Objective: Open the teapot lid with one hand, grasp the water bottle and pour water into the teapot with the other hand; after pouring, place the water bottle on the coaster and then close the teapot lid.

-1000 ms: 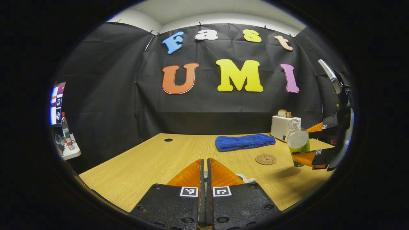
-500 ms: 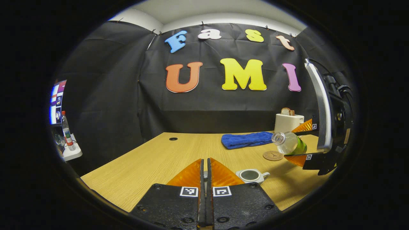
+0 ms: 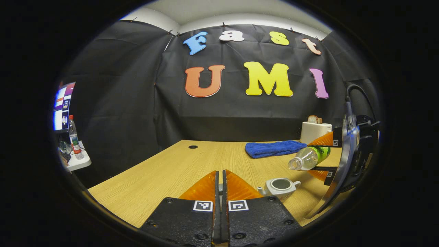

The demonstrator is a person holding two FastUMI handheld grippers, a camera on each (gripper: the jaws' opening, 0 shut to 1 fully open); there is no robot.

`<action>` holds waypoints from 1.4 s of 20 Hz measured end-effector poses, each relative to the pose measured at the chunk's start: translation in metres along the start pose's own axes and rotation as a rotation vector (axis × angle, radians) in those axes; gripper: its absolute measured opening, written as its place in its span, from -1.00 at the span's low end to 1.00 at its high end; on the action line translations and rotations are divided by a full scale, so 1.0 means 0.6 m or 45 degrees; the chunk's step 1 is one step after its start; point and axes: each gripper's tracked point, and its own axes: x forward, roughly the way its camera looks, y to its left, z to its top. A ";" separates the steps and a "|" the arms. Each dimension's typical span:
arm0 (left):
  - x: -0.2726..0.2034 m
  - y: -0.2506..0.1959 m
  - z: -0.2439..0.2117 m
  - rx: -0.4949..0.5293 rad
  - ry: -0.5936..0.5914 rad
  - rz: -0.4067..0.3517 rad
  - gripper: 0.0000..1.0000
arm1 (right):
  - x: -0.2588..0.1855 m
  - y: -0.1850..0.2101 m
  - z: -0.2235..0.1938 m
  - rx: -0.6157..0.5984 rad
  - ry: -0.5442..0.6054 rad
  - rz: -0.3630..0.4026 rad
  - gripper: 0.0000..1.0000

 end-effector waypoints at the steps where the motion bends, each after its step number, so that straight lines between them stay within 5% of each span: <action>1: 0.000 0.000 -0.002 -0.001 0.002 -0.004 -0.94 | 0.001 -0.001 0.000 -0.028 0.001 -0.003 0.41; 12: -0.001 0.011 -0.014 -0.003 0.028 -0.001 -0.94 | 0.008 -0.020 0.021 -0.403 -0.062 -0.119 0.41; 28: -0.002 0.013 -0.019 -0.007 0.048 -0.004 -0.95 | 0.007 -0.048 0.036 -0.608 -0.086 -0.198 0.45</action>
